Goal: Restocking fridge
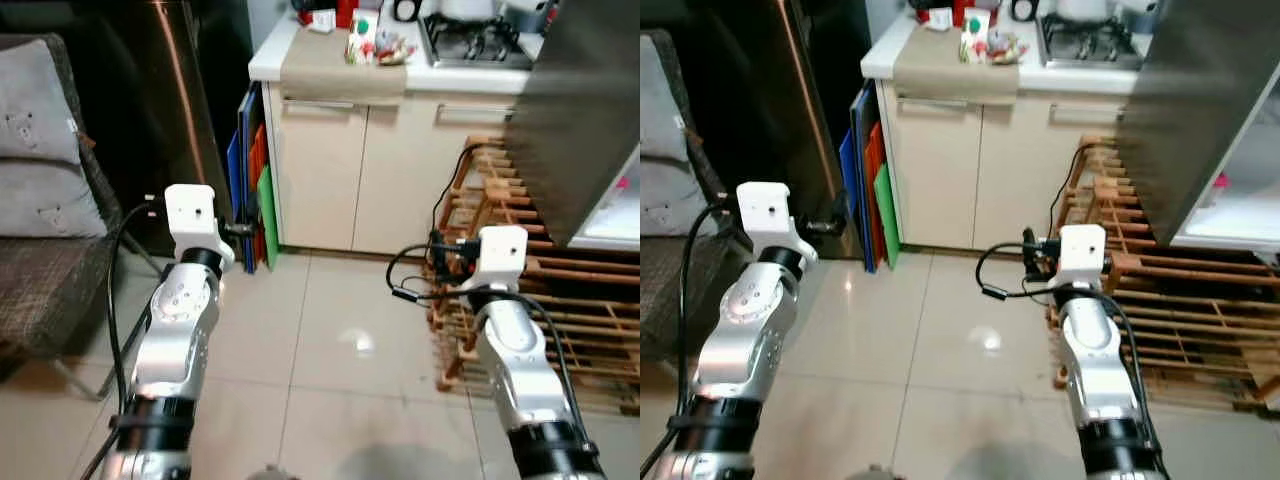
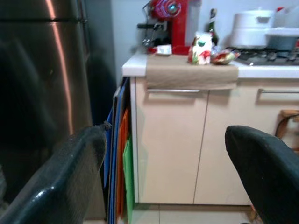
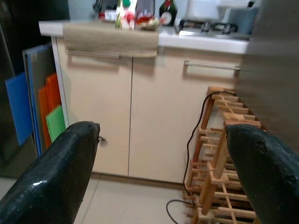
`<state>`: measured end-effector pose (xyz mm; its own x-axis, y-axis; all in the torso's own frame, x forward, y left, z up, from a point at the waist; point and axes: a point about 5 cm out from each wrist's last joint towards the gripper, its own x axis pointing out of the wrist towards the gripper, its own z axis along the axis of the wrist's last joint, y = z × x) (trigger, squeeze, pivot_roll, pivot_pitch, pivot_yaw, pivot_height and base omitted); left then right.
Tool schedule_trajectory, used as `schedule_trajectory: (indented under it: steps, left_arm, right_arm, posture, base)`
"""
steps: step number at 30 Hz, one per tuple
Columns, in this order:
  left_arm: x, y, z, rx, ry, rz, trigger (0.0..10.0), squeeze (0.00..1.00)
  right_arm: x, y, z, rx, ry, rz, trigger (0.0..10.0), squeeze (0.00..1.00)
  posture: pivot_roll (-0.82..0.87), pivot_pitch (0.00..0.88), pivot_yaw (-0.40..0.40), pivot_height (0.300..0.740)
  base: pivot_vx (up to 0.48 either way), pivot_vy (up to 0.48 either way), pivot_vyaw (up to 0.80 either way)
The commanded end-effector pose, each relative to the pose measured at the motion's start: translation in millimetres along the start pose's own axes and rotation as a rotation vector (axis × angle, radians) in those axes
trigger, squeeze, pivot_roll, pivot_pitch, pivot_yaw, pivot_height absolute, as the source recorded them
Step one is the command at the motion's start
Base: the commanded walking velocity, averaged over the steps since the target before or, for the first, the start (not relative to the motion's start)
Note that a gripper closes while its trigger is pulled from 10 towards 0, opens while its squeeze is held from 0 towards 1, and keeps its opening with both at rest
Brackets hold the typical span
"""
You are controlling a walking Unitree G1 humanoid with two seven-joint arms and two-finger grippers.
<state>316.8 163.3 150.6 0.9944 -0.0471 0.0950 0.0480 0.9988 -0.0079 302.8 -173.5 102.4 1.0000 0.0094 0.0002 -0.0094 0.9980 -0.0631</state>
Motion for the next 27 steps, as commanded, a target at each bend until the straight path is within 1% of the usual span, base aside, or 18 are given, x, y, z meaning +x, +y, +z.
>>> schedule_trajectory:
  steps: [1, 5, 11, 15, 19, 27]
  left_arm:
    - [3.7, -7.1, 7, -0.004, -0.03, -0.032, 10.0, 0.0]
    - [3.4, -7.2, 5, 0.002, -0.022, -0.036, 10.0, 0.0]
    - [-2.8, -0.5, -4, -0.004, 0.005, -0.025, 10.0, 0.0]
    - [-1.6, -5.2, 0, -0.005, -0.013, -0.034, 10.0, 0.0]
    - [1.5, -11.6, 2, 0.007, -0.03, -0.065, 10.0, 0.0]
    - [6.6, -14.9, 3, -0.006, -0.028, -0.079, 10.0, 0.0]
  right_arm:
    - [1.5, -4.3, 7, -0.014, -0.034, -0.018, 10.0, 0.0]
    - [1.2, -2.4, 8, -0.011, -0.046, -0.016, 10.0, 0.0]
    - [-0.5, -0.8, 9, 0.005, -0.056, -0.019, 10.0, 0.0]
    - [-1.1, 1.8, 9, 0.004, -0.055, -0.005, 10.0, 0.0]
    - [2.4, 1.2, 11, -0.001, -0.062, -0.001, 10.0, 0.0]
    - [7.3, 0.5, 16, -0.013, -0.072, -0.014, 10.0, 0.0]
  posture:
    - [-0.09, 0.0, 0.067, 0.74]
    - [-0.09, 0.0, 0.076, 0.74]
    - [-0.08, 0.0, 0.067, 0.74]
    - [-0.08, 0.0, 0.06, 0.74]
    - [-0.09, 0.0, 0.061, 0.74]
    - [-0.09, 0.0, 0.065, 0.74]
  base:
    - [0.435, 0.0, -0.8]
    - [0.438, 0.0, 0.0]
    - [0.436, 0.0, 0.0]
    - [0.435, 0.0, 0.0]
    - [0.439, 0.0, 0.0]
    - [0.45, 0.0, 0.0]
